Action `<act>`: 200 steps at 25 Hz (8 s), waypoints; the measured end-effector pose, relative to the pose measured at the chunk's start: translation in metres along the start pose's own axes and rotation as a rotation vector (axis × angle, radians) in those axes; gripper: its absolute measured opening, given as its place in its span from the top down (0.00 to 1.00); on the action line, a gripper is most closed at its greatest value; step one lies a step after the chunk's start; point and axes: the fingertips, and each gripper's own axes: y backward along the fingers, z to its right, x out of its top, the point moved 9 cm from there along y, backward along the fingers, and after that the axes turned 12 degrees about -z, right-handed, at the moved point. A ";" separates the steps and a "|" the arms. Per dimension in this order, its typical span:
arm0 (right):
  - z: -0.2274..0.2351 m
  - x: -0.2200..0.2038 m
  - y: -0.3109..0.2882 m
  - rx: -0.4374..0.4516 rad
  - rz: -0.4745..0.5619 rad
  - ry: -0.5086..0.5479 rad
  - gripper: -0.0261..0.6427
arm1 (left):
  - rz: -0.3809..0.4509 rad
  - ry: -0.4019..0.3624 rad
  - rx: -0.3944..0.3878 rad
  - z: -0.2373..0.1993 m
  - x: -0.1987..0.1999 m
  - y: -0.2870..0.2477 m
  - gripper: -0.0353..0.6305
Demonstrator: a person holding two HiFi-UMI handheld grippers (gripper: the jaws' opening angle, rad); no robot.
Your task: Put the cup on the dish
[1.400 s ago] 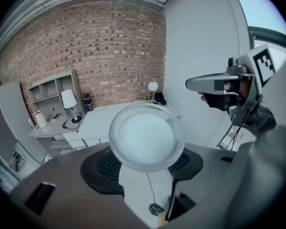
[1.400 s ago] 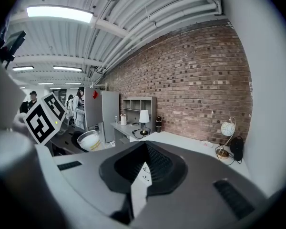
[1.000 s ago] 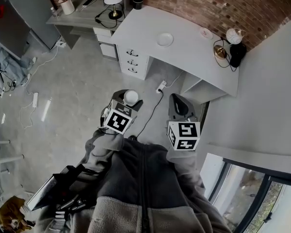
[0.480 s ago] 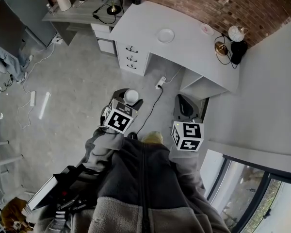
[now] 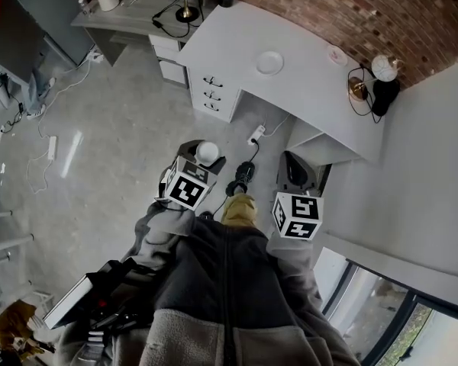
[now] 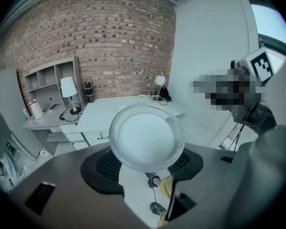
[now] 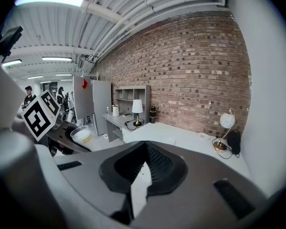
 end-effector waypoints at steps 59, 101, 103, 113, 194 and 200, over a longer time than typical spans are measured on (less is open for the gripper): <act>0.234 0.129 -0.324 0.068 -0.198 -0.095 0.96 | -0.124 -0.159 -0.106 -0.139 0.305 -0.287 0.56; 0.228 0.042 -0.443 0.160 -0.459 -0.214 0.96 | -0.246 -0.217 -0.120 -0.181 0.285 -0.464 0.56; 0.229 0.040 -0.443 0.155 -0.460 -0.215 0.96 | -0.245 -0.221 -0.122 -0.181 0.288 -0.470 0.56; 0.235 0.032 -0.445 0.138 -0.477 -0.247 0.96 | -0.278 -0.233 -0.126 -0.186 0.291 -0.495 0.56; 0.234 0.316 -0.255 0.039 0.328 -0.079 0.96 | 0.754 0.110 0.220 -0.193 0.465 -0.072 0.94; 0.239 0.334 -0.248 0.050 0.379 -0.079 0.96 | 0.792 0.092 0.168 -0.189 0.477 -0.059 0.94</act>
